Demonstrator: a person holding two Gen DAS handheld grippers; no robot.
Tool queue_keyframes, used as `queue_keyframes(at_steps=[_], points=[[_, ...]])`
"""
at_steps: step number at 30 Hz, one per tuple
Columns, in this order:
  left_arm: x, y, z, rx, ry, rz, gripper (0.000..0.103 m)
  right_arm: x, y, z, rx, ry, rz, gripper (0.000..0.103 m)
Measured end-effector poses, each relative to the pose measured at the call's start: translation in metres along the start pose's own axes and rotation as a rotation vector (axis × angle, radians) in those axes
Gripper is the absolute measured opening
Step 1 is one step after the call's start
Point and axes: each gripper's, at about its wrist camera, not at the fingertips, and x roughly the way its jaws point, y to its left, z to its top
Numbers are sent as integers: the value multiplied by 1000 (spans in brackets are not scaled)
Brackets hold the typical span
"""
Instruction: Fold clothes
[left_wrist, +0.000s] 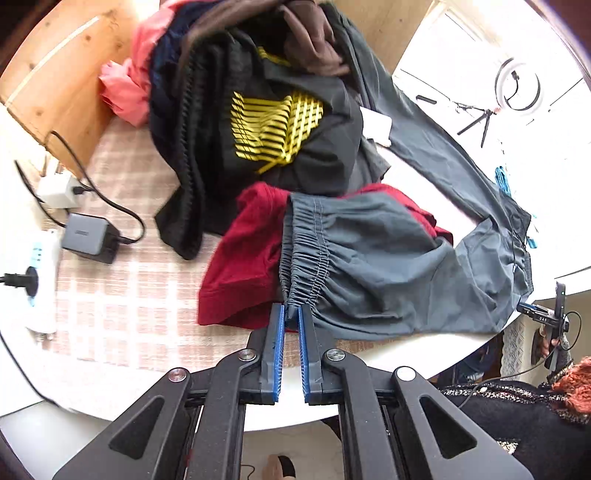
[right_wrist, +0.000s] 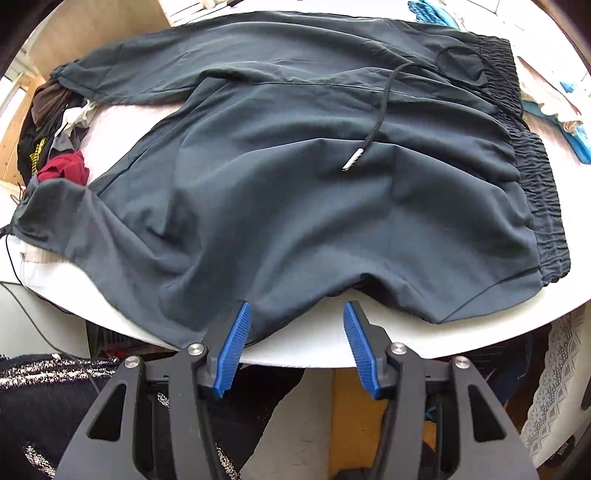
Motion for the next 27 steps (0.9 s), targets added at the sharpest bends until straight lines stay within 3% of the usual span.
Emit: queue_keyframes(at_steps=[5,10,12,17,24,27], points=[[-48,25,31,37,-73,69,6,-2,-27,-4,80,-46,-55,52],[-8,21,34,60,31,105,6,1,-48,-13,177,-83,-105,52],[4,17,28,59,55,87,6,4,-52,-20,193,-80,-123,52],[4,20,14,17,60,83,1,4,-41,-30,155,-78,-88,52],[-4,28,3,-4,44,72,1,9,-35,-22,97,-27,-84,52],[29,36,-8,35,117,119,12,9,-39,-21,112,-16,-63,52]])
